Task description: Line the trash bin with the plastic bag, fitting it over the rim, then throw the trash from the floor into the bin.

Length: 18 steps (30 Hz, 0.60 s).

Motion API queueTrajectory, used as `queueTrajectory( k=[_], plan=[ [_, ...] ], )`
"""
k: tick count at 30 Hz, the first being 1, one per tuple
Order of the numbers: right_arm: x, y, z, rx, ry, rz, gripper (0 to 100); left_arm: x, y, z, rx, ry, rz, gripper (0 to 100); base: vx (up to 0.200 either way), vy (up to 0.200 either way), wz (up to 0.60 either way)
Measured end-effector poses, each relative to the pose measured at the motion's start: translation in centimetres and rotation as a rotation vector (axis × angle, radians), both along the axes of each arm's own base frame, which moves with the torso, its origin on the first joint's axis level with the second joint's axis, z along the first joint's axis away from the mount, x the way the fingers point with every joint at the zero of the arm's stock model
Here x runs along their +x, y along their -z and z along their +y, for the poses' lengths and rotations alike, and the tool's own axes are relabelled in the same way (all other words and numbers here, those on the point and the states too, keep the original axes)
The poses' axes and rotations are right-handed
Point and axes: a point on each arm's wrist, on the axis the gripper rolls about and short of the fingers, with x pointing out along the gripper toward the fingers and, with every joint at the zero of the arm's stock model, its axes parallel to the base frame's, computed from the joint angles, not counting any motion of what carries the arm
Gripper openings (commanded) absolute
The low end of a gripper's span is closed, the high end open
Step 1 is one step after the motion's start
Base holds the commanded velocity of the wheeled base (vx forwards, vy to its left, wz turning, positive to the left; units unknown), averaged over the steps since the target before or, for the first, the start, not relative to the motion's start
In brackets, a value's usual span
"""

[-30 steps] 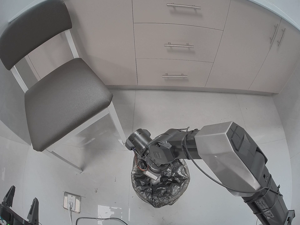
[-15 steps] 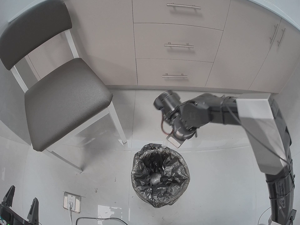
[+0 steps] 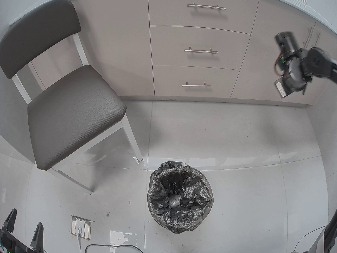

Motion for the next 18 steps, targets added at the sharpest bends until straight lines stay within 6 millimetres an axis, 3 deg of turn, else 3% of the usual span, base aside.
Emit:
queueTrajectory(
  k=[3, 8, 13, 18],
  plan=[
    [-4.1, -4.3, -3.0, 0.018, 0.034, -0.07, 0, 0.0, 0.0, 0.0, 0.0, 0.0, 0.0, 100, 0.0, 0.0, 0.0],
    [-13.5, -9.7, -6.3, 0.055, 0.043, -0.127, 0, 0.0, 0.0, 0.0, 0.0, 0.0, 0.0, 100, 0.0, 0.0, 0.0],
    [-24.3, -12.2, -7.7, 0.087, 0.031, -0.15, 0, 0.0, 0.0, 0.0, 0.0, 0.0, 0.0, 100, 0.0, 0.0, 0.0],
    [-35.4, -12.3, -8.2, 0.133, 0.017, -0.225, 0, 0.0, 0.0, 0.0, 0.0, 0.0, 0.0, 100, 0.0, 0.0, 0.0]
  ],
)
